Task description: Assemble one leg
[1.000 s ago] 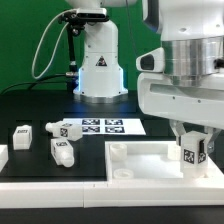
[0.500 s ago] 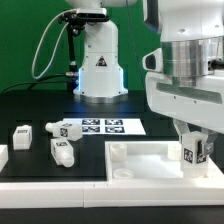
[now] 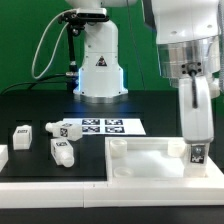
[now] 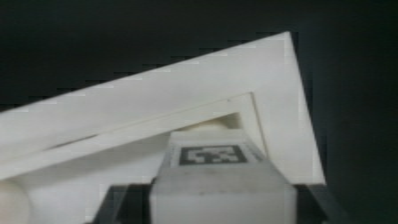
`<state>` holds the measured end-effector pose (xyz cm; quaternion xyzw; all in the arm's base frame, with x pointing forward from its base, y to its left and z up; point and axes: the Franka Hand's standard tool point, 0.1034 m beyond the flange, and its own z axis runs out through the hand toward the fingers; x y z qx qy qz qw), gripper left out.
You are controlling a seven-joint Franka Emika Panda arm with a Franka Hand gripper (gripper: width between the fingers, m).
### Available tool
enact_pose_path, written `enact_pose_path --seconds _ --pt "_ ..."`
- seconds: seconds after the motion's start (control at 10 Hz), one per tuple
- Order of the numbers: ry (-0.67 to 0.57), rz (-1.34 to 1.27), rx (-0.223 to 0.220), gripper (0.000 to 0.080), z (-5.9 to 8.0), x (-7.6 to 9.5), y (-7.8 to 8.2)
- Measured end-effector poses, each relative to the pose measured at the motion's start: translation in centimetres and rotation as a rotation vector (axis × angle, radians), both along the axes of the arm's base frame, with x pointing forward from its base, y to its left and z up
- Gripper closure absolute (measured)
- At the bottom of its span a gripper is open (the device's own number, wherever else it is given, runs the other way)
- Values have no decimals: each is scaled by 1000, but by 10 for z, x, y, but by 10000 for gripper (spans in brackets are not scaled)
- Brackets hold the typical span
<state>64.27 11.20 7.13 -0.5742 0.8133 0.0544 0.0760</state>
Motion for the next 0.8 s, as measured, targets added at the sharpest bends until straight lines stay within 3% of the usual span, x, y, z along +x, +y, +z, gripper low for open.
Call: enact_pose_path --seconds 0.2,0.4,0.5,0.7,0.8 --pt "-9 14 -4 512 -1 0 1" --pt "-29 65 -4 268 10 0 8" --pt "-52 112 -1 187 26 1 12" --pt "-80 120 12 157 55 4 23" --pt "-76 135 7 151 48 2 21"
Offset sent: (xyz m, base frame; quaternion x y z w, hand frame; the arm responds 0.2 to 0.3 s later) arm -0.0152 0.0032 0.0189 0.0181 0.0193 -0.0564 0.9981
